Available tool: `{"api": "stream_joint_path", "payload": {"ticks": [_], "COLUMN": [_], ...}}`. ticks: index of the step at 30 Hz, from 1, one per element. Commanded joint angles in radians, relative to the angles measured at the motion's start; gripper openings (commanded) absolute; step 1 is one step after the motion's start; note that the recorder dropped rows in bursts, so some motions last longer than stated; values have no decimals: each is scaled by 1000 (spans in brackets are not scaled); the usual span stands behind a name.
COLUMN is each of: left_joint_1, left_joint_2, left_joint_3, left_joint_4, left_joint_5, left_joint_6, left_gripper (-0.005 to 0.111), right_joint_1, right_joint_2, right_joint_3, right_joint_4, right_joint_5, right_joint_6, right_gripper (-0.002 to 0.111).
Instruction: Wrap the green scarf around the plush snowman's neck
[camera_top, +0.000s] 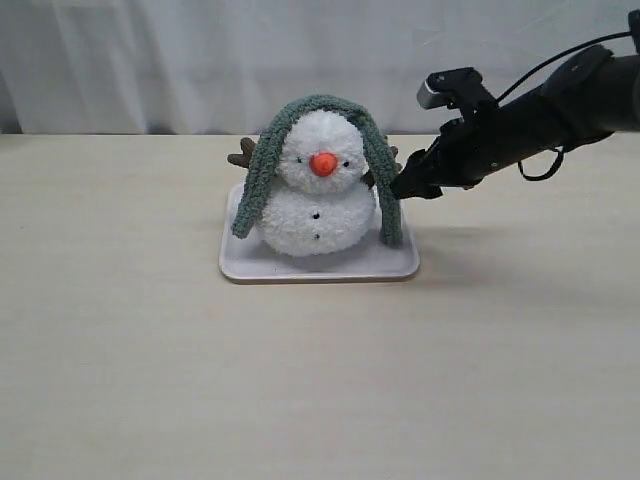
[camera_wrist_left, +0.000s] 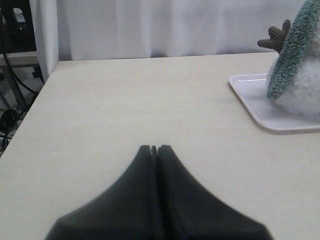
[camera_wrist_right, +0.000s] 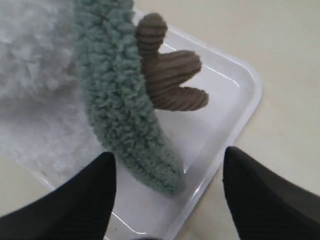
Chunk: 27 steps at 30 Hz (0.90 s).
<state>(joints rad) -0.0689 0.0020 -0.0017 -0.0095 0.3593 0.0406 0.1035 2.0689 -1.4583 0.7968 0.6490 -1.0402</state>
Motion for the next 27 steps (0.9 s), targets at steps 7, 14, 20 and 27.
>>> {"api": "stream_joint_path", "payload": {"ticks": [7, 14, 20, 27], "left_joint_1": [-2, -2, -2, -2], "left_joint_2": [-2, -2, -2, -2], "left_joint_3": [2, 2, 2, 2], "left_joint_4": [1, 1, 1, 1], "left_joint_5": [-16, -16, -13, -13], "left_joint_6": [-4, -4, -4, -4], "left_gripper": [0, 0, 0, 0], "right_joint_1": [85, 85, 85, 85], "right_joint_2": [80, 31, -18, 5], "right_joint_3": [5, 5, -45, -179], "right_joint_4": [29, 29, 21, -134], "right_joint_5": [-177, -37, 162, 206], "right_joint_6": [-96, -77, 139, 438], "right_gripper": [41, 4, 4, 4]}}
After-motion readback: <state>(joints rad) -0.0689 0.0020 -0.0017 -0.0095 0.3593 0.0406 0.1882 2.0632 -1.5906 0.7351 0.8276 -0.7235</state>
